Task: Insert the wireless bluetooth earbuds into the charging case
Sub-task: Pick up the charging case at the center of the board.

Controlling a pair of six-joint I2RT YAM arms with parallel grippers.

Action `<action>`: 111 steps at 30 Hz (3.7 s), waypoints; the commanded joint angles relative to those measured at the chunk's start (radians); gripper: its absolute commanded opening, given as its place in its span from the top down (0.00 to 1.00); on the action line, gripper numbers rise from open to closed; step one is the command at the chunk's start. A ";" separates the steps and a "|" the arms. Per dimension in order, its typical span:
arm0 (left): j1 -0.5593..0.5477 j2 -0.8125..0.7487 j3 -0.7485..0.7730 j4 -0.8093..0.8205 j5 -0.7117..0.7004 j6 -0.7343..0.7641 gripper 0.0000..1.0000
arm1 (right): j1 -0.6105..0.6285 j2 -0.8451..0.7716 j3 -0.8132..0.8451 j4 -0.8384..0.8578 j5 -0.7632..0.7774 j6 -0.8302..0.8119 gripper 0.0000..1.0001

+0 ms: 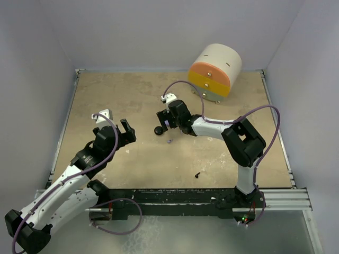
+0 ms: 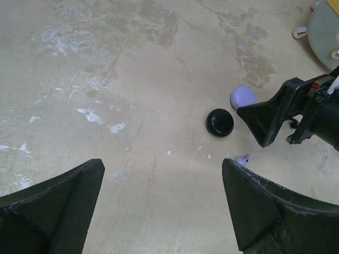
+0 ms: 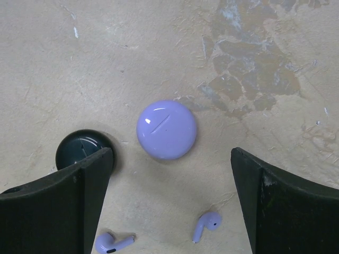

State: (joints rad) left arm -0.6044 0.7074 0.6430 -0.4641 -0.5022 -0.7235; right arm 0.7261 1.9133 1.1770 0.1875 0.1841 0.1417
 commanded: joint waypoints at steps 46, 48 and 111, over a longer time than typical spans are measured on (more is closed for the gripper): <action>-0.002 -0.028 0.037 -0.020 -0.024 -0.013 0.07 | -0.014 0.055 0.013 0.054 -0.020 -0.035 0.12; -0.001 -0.028 0.036 -0.021 -0.025 -0.013 0.07 | -0.016 0.062 0.015 0.058 -0.021 -0.037 0.13; -0.002 0.344 -0.039 0.716 0.281 -0.131 0.21 | -0.014 -0.448 -0.349 0.378 -0.242 0.032 0.67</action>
State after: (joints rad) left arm -0.6044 1.0134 0.6250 0.0635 -0.2810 -0.8291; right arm 0.7067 1.4967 0.8021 0.5194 -0.0208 0.1581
